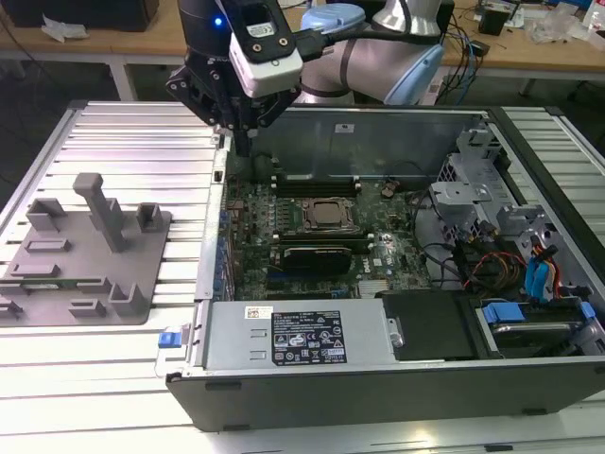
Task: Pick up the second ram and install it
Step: 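Reach for the second ram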
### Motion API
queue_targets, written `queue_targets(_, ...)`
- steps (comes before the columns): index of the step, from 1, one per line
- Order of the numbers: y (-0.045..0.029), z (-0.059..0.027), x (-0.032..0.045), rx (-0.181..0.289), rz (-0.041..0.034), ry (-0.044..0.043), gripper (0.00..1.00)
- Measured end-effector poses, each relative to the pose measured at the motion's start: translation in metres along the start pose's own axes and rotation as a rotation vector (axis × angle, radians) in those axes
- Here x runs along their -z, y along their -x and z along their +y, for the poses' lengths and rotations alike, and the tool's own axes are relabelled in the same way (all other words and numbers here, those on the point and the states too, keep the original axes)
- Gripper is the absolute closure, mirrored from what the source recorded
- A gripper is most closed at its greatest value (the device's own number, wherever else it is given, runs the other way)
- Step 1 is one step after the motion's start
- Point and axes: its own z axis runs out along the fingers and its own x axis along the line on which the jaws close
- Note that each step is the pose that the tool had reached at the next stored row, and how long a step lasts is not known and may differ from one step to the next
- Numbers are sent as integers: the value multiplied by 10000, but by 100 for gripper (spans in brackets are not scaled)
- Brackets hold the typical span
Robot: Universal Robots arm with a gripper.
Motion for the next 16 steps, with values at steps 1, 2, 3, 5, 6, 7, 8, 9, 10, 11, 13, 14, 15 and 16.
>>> queue_targets(1,-16,-1,1,0,1,0,92)
queue_targets(2,-35,-3,2,0,1,-1,92)
queue_targets(3,-54,-4,2,0,1,0,92)
queue_targets(5,-84,-6,3,0,1,0,92)
queue_targets(6,-93,-7,3,-1,0,0,92)
queue_targets(7,-99,-7,3,-1,0,0,92)
queue_targets(8,-111,-8,3,0,1,-1,92)
queue_targets(9,-121,-8,3,-1,0,0,92)
queue_targets(10,-125,-9,3,-1,0,0,92)
queue_targets(11,-130,-9,3,0,0,0,92)
queue_targets(13,-158,-12,5,0,1,-1,92)
queue_targets(14,-171,-13,5,0,1,-1,92)
queue_targets(15,-182,-13,5,0,0,0,92)
queue_targets(16,-203,-15,6,0,0,0,92)
